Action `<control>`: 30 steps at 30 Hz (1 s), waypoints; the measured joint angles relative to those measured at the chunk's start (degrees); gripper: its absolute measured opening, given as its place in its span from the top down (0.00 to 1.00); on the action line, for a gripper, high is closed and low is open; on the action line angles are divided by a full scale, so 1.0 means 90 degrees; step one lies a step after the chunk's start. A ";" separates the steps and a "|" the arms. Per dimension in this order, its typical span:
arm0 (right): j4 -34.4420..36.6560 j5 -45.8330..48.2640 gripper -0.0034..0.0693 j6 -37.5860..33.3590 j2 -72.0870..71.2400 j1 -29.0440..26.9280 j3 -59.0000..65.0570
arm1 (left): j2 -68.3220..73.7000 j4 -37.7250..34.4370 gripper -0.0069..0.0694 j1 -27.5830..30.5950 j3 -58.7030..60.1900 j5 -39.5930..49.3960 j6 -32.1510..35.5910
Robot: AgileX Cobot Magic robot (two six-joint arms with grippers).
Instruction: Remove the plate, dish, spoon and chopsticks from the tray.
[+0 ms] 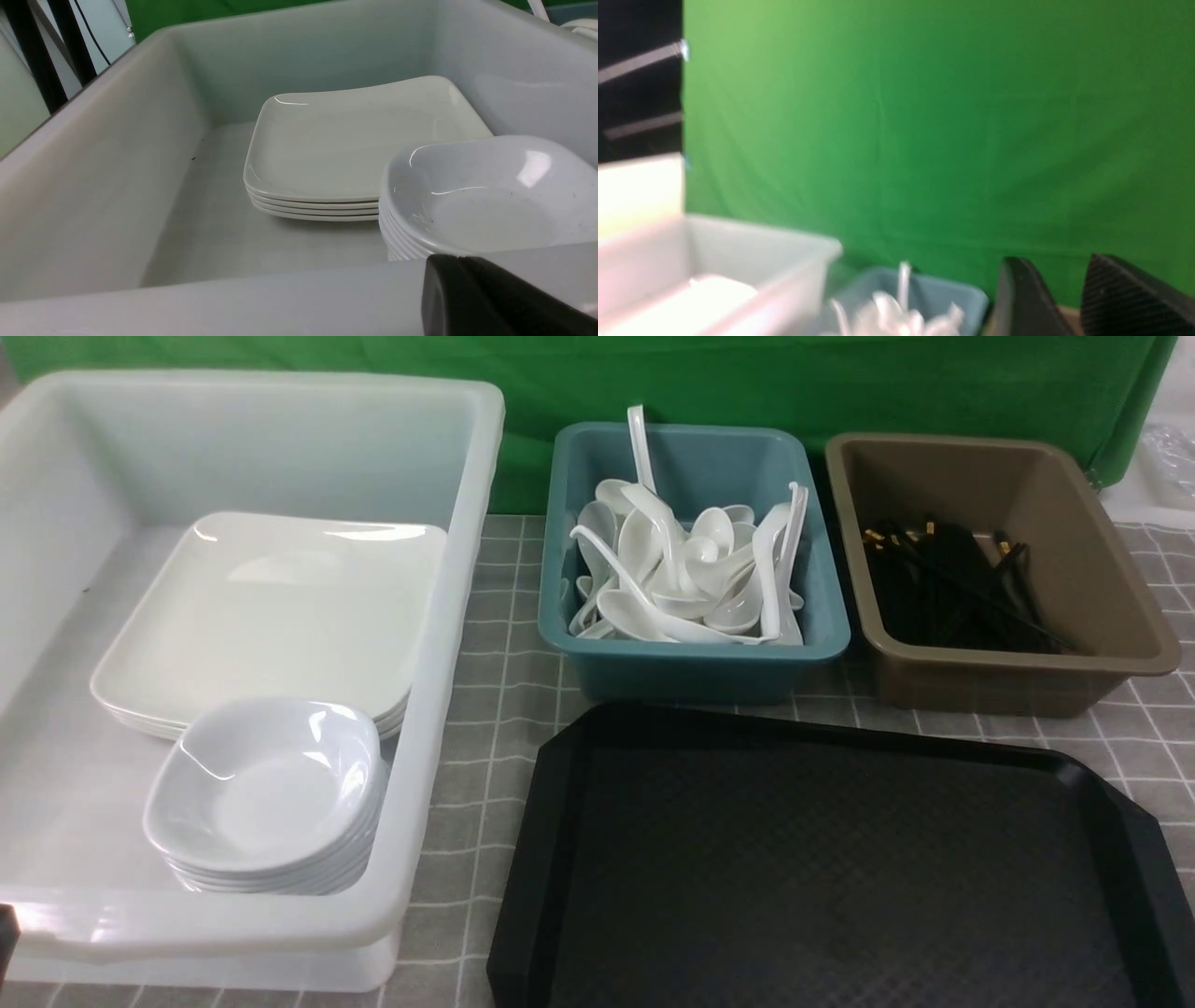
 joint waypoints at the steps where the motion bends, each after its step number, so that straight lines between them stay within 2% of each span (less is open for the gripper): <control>1: 0.0000 0.0125 0.63 -0.0094 -0.0017 -0.0202 0.0059 | 0.0000 0.0000 0.88 0.0000 0.0000 0.0000 0.0000; 7: -0.0007 0.0486 0.63 -0.0758 -0.0017 -0.1593 0.1001 | 0.0000 0.0000 0.88 0.0000 0.0000 0.0000 0.0000; 13: -0.0021 0.0467 0.63 -0.1022 -0.0187 -0.2320 0.2939 | 0.0000 0.0000 0.88 0.0000 0.0000 0.0000 0.0007; 17: -0.0014 0.0573 0.63 -0.1037 -0.0764 -0.2354 0.3593 | -0.0006 0.0000 0.88 0.0000 0.0000 0.0000 0.0007; 26: -0.0015 0.0562 0.63 -0.0848 -0.0895 -0.1830 0.3609 | -0.0006 0.0025 0.88 0.0000 0.0000 -0.0007 0.0007; 30: -0.0015 0.0562 0.63 -0.0796 -0.0895 -0.1778 0.3609 | -0.0006 0.0046 0.88 0.0000 0.0000 -0.0007 0.0007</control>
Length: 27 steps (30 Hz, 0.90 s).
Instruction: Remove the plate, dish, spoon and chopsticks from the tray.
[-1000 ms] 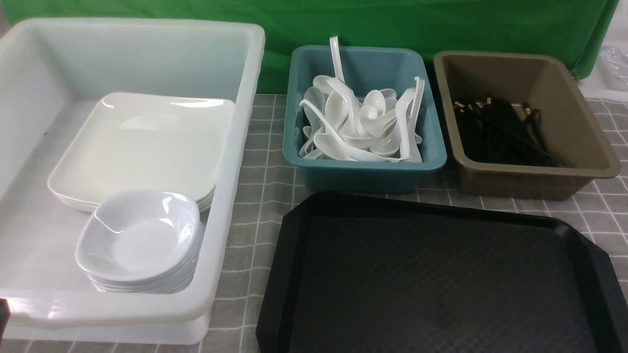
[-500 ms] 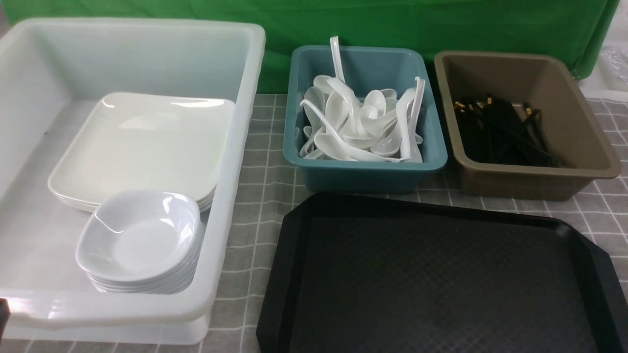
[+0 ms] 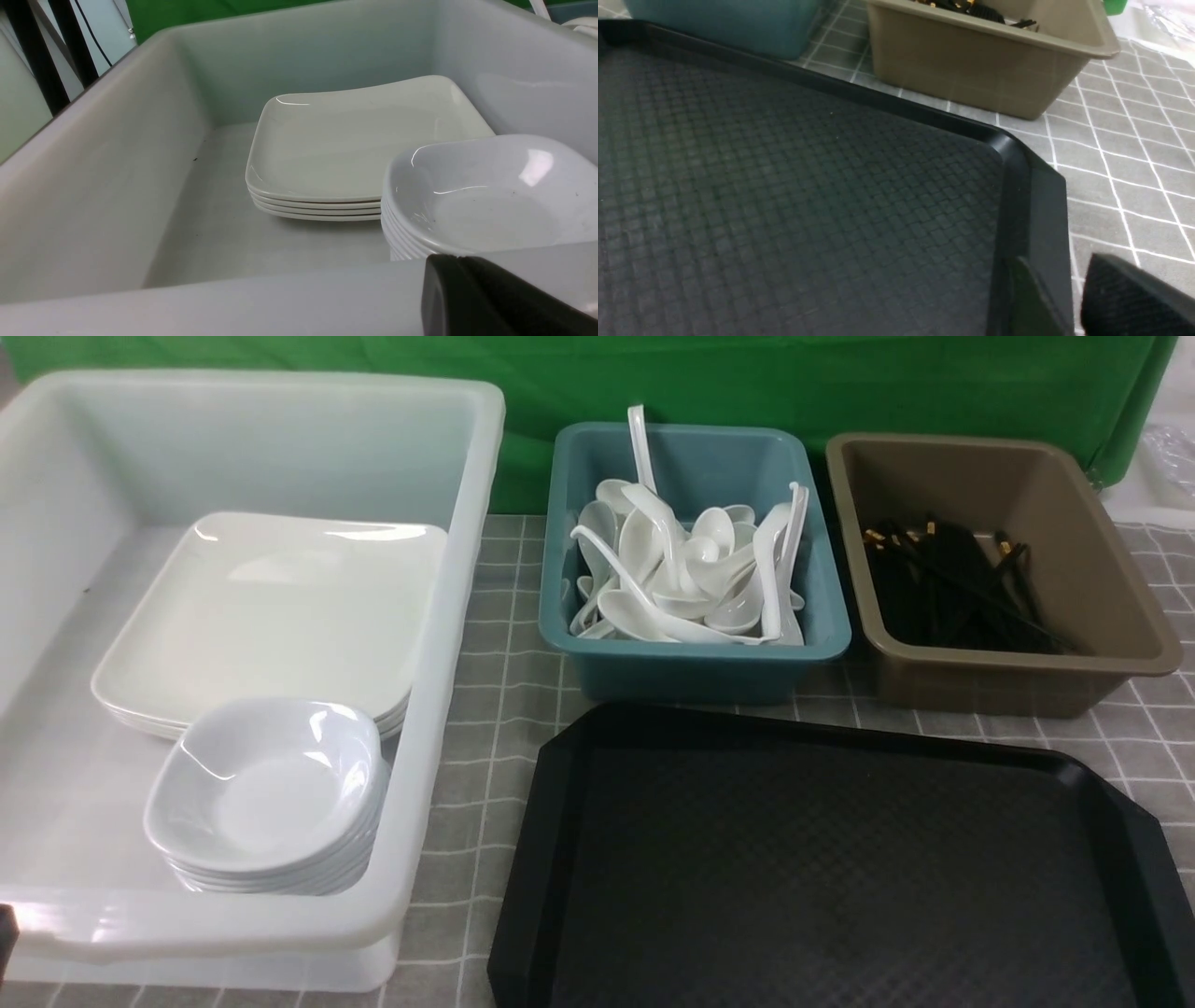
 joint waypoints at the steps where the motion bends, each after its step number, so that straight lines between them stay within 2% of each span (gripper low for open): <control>1: 0.0000 0.0000 0.63 0.0016 0.0000 0.0000 0.0000 | 0.0000 0.0000 0.88 0.0000 0.0000 0.0000 0.0000; 27: 0.0000 -0.0028 0.63 0.0066 0.0000 0.0000 0.0000 | 0.0000 0.0000 0.88 0.0000 0.0000 0.0000 -0.0007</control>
